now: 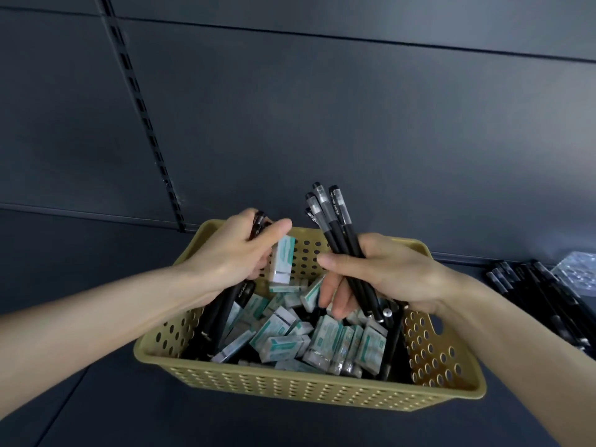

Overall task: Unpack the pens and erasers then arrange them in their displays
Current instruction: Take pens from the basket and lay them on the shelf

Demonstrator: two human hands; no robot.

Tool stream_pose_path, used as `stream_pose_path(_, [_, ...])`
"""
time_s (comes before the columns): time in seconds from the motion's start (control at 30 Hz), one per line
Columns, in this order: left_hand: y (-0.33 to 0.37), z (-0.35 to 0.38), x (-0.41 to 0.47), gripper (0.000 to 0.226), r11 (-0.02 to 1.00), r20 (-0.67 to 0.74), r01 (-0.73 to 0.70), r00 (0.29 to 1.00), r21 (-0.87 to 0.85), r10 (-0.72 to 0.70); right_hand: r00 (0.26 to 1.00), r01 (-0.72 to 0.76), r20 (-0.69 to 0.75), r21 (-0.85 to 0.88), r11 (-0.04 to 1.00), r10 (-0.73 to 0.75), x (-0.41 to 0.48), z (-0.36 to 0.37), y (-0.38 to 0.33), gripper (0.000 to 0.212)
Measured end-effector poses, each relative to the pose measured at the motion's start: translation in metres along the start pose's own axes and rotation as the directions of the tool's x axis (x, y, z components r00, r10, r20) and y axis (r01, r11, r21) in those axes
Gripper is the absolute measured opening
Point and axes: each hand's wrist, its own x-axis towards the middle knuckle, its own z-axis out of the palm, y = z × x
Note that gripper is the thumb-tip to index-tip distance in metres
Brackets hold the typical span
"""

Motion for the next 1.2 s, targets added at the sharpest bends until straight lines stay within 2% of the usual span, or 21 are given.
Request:
stream_pose_path(0.1, [0.006, -0.001, -0.001, 0.025, 0.997, 0.078, 0.012, 0.997, -0.078, -0.006, 0.999, 0.003, 0.043, 0.037, 0.999, -0.004, 0.0, 0.004, -0.002, 0.029])
stream_pose_path(0.17, [0.011, 0.001, -0.001, 0.024, 0.975, 0.101, 0.039, 0.995, -0.217, -0.017, 0.999, 0.015, 0.047, 0.047, 0.999, -0.017, -0.001, 0.006, -0.002, 0.029])
stream_pose_path(0.27, [0.024, 0.01, -0.001, 0.024, 0.807, 0.088, 0.107, 0.994, -0.581, -0.069, 0.998, 0.054, 0.013, 0.069, 0.996, -0.055, -0.001, 0.011, -0.003, 0.036])
stream_pose_path(0.37, [0.036, 0.022, 0.002, 0.026, 0.645, 0.036, 0.11, 0.991, -0.756, -0.127, 0.997, 0.078, -0.029, 0.145, 0.986, -0.075, -0.001, 0.014, -0.004, 0.04])
stream_pose_path(0.5, [0.044, 0.036, 0.006, 0.044, 0.659, -0.018, 0.083, 0.989, -0.748, -0.145, 0.997, 0.06, 0.035, 0.273, 0.96, -0.073, -0.005, 0.016, -0.007, 0.036])
stream_pose_path(0.63, [0.049, 0.045, 0.004, 0.05, 0.68, 0.009, 0.018, 1.0, -0.733, -0.016, 0.994, 0.054, 0.071, 0.35, 0.935, -0.083, -0.005, 0.017, -0.006, 0.024])
stream_pose_path(0.77, [0.045, 0.041, 0.001, 0.057, 0.636, 0.045, -0.023, 0.995, -0.772, 0.091, 0.99, 0.049, 0.111, 0.34, 0.939, -0.092, -0.003, 0.011, -0.003, 0.02])
stream_pose_path(0.87, [0.042, 0.033, 0.002, 0.05, 0.698, 0.129, -0.036, 0.975, -0.715, 0.182, 0.981, 0.013, 0.177, 0.325, 0.946, -0.074, -0.003, 0.007, -0.002, 0.026])
stream_pose_path(0.97, [0.042, 0.026, 0.004, 0.041, 0.749, 0.215, -0.034, 0.949, -0.661, 0.233, 0.974, 0.007, 0.212, 0.325, 0.946, -0.08, -0.004, 0.007, -0.003, 0.02])
stream_pose_path(1.07, [0.048, 0.027, 0.006, 0.038, 0.765, 0.244, -0.053, 0.932, -0.642, 0.269, 0.976, 0.049, 0.187, 0.331, 0.942, -0.116, -0.007, 0.007, -0.008, 0.02])
stream_pose_path(1.2, [0.071, 0.039, 0.005, 0.037, 0.753, 0.178, -0.137, 0.93, -0.644, 0.321, 0.975, 0.186, 0.059, 0.325, 0.927, -0.216, -0.025, 0.0, -0.015, 0.018])
